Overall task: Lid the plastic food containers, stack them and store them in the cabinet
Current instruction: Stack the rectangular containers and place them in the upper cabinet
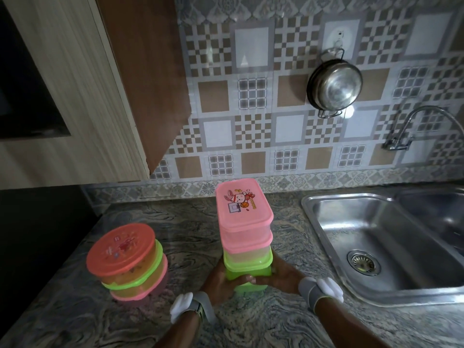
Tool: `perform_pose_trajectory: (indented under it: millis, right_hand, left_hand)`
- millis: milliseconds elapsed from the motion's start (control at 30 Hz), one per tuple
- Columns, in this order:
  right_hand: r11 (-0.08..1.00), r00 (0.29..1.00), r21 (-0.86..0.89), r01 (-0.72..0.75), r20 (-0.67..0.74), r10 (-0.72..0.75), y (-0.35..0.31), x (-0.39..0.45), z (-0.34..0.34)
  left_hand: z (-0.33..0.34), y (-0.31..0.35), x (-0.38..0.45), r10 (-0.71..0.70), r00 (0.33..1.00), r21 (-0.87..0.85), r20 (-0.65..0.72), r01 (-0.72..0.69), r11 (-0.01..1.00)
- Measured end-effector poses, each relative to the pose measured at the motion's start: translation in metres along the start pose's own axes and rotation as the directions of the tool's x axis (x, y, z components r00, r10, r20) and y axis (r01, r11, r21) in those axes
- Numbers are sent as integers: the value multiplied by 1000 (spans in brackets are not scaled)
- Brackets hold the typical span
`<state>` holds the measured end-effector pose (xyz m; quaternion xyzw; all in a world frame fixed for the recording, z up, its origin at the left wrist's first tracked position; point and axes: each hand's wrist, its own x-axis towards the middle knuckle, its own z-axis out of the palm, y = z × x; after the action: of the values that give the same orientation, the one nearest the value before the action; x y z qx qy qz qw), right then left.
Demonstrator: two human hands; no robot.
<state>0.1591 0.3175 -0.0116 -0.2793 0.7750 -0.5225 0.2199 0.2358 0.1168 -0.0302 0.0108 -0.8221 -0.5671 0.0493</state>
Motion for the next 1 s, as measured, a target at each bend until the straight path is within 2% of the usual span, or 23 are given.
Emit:
perform_pose_trajectory:
  millis: [267, 533, 733, 1000]
  right_hand:
    - [996, 997, -66, 67, -45, -70, -70, -12, -38]
    - [973, 985, -188, 136, -76, -153, -168, -37, -81]
    - [959, 984, -239, 154, -53, -171, -242, -57, -108]
    - [939, 980, -315, 136, -98, -175, -315, -77, -134]
  left_hand:
    - [-17, 74, 26, 23, 996, -7, 82, -22, 1000]
    - [-40, 178, 32, 146, 982, 34, 120, -151, 988]
    - [-67, 251, 29, 192, 970, 124, 149, -211, 970]
    - [-94, 326, 26, 211, 974, 302, 85, -227, 926]
